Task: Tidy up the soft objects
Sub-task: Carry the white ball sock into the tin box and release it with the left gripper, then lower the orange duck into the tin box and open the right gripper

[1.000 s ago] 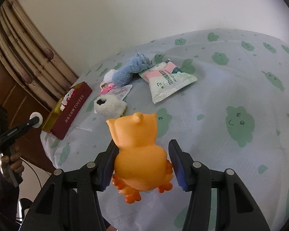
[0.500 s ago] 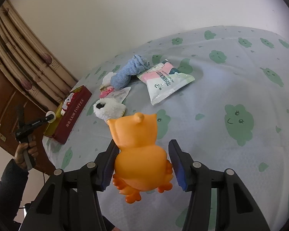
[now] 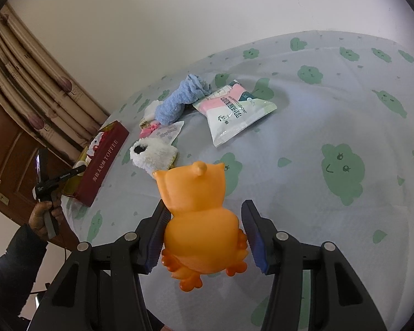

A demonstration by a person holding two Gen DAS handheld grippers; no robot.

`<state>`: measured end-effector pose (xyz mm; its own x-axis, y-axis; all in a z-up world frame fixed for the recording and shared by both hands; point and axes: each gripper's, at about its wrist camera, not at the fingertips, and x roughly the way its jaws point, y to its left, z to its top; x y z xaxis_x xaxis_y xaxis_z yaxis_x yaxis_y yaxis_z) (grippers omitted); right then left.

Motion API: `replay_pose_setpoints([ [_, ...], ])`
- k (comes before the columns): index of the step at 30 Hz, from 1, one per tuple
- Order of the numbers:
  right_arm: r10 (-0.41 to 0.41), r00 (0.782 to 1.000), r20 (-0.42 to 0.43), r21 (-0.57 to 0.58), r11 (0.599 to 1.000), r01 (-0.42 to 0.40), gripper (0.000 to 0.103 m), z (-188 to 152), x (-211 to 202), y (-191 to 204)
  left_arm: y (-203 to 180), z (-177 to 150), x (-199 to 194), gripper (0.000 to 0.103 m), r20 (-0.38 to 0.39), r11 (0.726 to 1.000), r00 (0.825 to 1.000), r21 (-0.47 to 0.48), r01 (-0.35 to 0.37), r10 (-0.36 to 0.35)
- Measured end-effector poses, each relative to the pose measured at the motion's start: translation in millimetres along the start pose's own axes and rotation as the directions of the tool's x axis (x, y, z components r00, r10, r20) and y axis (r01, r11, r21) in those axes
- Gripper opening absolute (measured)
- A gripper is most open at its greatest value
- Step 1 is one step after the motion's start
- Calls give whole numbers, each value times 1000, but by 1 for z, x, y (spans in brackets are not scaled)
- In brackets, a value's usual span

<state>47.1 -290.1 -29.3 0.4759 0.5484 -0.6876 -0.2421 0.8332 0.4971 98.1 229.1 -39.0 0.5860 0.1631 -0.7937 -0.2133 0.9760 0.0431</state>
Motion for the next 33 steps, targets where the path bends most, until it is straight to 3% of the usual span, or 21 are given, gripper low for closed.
replay_pose_setpoints([
  [4, 0, 1000, -6, 3, 1000, 0, 50, -2, 1, -1, -1, 1, 2, 31, -4, 1000, 1000, 19, -1, 1],
  [8, 0, 1000, -12, 10, 1000, 0, 50, -2, 2, -3, -3, 2, 4, 41, -18, 999, 1000, 34, 5, -5],
  [11, 0, 1000, -11, 11, 1000, 0, 50, -3, 2, -3, -4, 2, -1, 42, 12, 999, 1000, 41, -16, 16],
  [13, -2, 1000, -10, 9, 1000, 2, 50, -3, 2, -3, -3, 2, -7, 50, 41, 999, 999, 35, -26, 25],
  [14, 0, 1000, -8, 9, 1000, 0, 50, -3, 1, -3, -1, 3, -11, 54, 57, 999, 998, 24, -35, 34],
  [22, 25, 1000, 2, -34, 999, -25, 50, 9, -4, 16, 3, -3, -52, 54, 115, 996, 993, -87, -2, 12],
  [29, 89, 996, 5, -109, 990, -88, 50, 26, 0, 61, -1, -50, -106, 54, 169, 968, 986, -249, 41, 2],
  [33, 152, 988, -9, -172, 973, -151, 50, 39, 10, 102, -8, -78, -127, 54, 187, 956, 982, -291, 37, 19],
])
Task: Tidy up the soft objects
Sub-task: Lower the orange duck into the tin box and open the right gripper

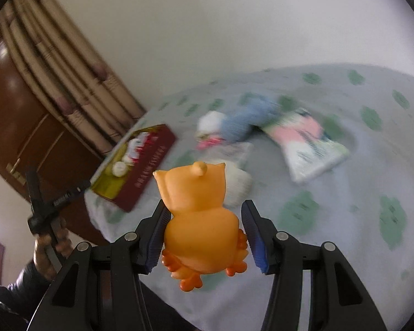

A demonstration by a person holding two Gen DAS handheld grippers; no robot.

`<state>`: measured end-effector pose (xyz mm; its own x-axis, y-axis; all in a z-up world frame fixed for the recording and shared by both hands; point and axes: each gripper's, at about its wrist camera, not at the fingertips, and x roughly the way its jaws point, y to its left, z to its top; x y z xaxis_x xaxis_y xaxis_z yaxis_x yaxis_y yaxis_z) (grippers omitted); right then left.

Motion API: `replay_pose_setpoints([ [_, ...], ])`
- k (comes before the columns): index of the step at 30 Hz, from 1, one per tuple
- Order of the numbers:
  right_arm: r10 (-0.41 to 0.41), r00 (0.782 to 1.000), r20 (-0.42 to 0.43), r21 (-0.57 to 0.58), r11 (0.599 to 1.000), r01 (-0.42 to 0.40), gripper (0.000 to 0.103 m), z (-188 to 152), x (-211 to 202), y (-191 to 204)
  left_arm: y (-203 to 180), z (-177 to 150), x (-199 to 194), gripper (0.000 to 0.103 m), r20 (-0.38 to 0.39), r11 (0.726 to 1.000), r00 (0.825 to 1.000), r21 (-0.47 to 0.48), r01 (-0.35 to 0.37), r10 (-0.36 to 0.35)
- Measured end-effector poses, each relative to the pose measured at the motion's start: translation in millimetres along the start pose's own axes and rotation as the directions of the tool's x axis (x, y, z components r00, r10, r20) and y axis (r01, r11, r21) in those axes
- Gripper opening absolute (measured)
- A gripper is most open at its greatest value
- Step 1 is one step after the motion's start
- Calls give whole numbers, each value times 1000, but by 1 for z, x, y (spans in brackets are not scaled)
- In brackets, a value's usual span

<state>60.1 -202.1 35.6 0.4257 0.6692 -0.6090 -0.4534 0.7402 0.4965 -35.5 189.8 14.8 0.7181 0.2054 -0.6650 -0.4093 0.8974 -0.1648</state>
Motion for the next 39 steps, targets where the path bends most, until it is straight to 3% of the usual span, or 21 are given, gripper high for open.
replay_pose_setpoints([
  [8, 146, 987, -71, -149, 977, -156, 50, 40, 68, 99, 1, -26, -13, 54, -6, 997, 999, 51, -54, 54],
  [15, 195, 961, -195, -208, 950, -234, 50, 59, 164, 177, 21, -20, -16, 54, 20, 992, 992, -11, -126, 126],
  [24, 92, 947, -309, -175, 973, -152, 50, 46, 257, 188, 37, -16, -11, 55, -5, 985, 987, -55, -163, 163],
  [31, -31, 951, -307, -234, 971, -44, 51, 40, 285, 191, 38, -17, -5, 55, -40, 988, 990, -62, -139, 137],
  [39, -107, 952, -286, -294, 956, 19, 55, 42, 296, 195, 35, -19, 0, 55, -71, 992, 992, -57, -109, 105],
])
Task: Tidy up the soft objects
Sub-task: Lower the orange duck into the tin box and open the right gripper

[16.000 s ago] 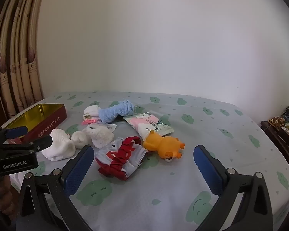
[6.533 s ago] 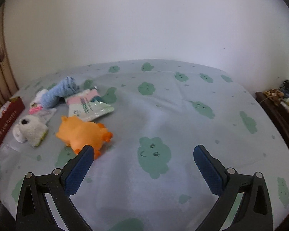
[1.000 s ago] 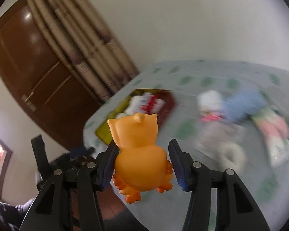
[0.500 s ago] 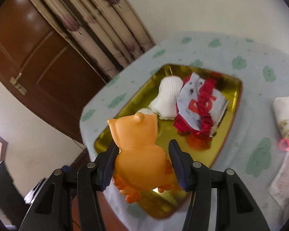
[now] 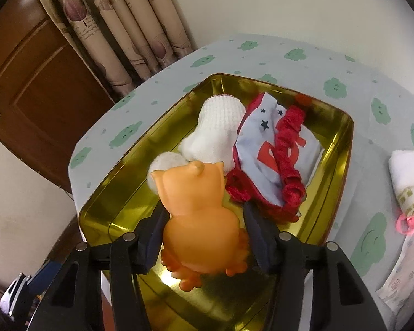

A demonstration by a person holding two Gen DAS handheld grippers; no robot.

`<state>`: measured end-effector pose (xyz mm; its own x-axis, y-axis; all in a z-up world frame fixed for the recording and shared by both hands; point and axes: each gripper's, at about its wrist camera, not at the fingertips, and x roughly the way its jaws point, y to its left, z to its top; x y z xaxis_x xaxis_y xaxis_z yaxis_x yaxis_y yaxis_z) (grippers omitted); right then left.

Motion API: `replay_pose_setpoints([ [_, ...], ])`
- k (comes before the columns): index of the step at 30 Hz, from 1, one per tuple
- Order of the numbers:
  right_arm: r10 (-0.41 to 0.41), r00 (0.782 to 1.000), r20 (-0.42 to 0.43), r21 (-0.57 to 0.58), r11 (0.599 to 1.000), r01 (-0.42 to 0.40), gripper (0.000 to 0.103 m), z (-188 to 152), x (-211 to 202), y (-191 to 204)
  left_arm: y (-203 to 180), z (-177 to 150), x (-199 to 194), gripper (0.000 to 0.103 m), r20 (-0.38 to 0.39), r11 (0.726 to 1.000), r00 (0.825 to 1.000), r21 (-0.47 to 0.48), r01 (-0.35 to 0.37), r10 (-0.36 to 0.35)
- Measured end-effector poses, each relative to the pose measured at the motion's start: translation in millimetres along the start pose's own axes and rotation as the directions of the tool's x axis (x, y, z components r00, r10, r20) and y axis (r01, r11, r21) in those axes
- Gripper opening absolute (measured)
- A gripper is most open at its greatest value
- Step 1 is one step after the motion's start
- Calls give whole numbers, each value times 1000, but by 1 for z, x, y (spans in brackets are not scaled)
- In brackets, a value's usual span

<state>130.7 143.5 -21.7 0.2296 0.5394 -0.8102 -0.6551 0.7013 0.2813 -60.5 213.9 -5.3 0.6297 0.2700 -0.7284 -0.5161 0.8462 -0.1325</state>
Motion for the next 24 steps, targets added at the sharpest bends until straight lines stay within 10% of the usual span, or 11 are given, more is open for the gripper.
replay_pose_setpoints([
  [12, -26, 999, 34, -24, 999, 27, 71, 2, -4, 4, -4, -1, 3, 55, -19, 1000, 1000, 23, -1, 1],
  [24, 10, 960, 279, -7, 1000, -9, 85, -61, -99, -11, -18, -7, 1, 55, -19, 995, 1000, 100, -22, 24],
])
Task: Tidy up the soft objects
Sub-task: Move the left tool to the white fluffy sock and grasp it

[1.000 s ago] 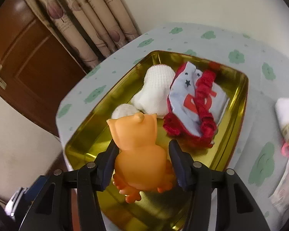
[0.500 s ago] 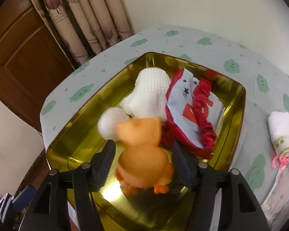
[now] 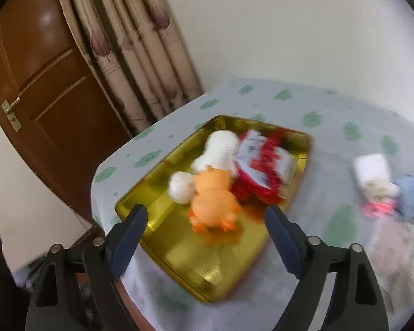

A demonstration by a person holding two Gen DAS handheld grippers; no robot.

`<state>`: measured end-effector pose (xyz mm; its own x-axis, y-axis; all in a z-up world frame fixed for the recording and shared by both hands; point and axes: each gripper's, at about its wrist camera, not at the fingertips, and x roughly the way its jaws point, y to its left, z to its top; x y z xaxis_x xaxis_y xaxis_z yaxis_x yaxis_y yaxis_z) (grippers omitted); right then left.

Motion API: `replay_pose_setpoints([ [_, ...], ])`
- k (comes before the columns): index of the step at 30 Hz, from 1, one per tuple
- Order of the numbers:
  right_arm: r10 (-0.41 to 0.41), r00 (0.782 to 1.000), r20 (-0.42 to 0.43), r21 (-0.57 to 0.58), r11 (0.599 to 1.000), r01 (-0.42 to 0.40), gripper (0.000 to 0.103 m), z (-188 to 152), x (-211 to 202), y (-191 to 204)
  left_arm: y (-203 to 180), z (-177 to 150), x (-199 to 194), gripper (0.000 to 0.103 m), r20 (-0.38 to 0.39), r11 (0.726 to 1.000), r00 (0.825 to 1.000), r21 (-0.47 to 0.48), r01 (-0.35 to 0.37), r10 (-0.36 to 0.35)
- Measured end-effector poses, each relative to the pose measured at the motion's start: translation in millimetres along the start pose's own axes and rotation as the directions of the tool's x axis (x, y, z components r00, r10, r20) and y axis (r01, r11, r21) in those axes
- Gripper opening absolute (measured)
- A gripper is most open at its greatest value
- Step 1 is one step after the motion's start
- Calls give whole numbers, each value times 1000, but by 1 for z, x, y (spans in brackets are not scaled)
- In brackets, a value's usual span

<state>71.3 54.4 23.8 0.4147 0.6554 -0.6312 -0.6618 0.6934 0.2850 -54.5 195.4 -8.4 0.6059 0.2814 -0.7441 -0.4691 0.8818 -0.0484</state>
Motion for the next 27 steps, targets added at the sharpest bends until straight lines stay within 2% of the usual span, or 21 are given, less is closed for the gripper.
replay_pose_setpoints([
  [5, -130, 989, 65, -8, 991, 131, 93, -33, -56, -35, -8, -2, -1, 55, 3, 999, 1000, 36, -11, 11],
  [9, -319, 945, 72, -5, 947, 320, 98, -66, -99, -84, -18, -5, 0, 55, 2, 997, 1000, 79, -23, 23],
  [12, -464, 886, 7, 61, 884, 463, 99, -95, -124, -140, -27, -10, 1, 55, -3, 992, 1000, 123, -27, 28],
  [14, -517, 855, -29, 119, 848, 517, 100, -110, -139, -173, -36, -13, 2, 55, -7, 986, 1000, 163, -23, 24],
  [15, -562, 825, -53, 154, 812, 563, 100, -120, -150, -196, -41, -16, 2, 55, -8, 983, 1000, 183, -18, 20],
  [18, -621, 777, -106, 229, 745, 627, 100, -139, -172, -239, -60, -24, 5, 55, -30, 966, 999, 258, 25, -18],
  [20, -624, 775, -103, 283, 728, 624, 100, -144, -186, -256, -74, -30, 5, 55, -43, 951, 998, 304, 53, -42],
  [23, -583, 808, -82, 385, 730, 565, 100, -147, -198, -273, -96, -35, 5, 55, -75, 928, 992, 352, 123, -103],
  [27, -559, 827, -62, 379, 754, 537, 100, -148, -197, -271, -130, -32, 1, 55, -131, 896, 965, 359, 261, -228],
])
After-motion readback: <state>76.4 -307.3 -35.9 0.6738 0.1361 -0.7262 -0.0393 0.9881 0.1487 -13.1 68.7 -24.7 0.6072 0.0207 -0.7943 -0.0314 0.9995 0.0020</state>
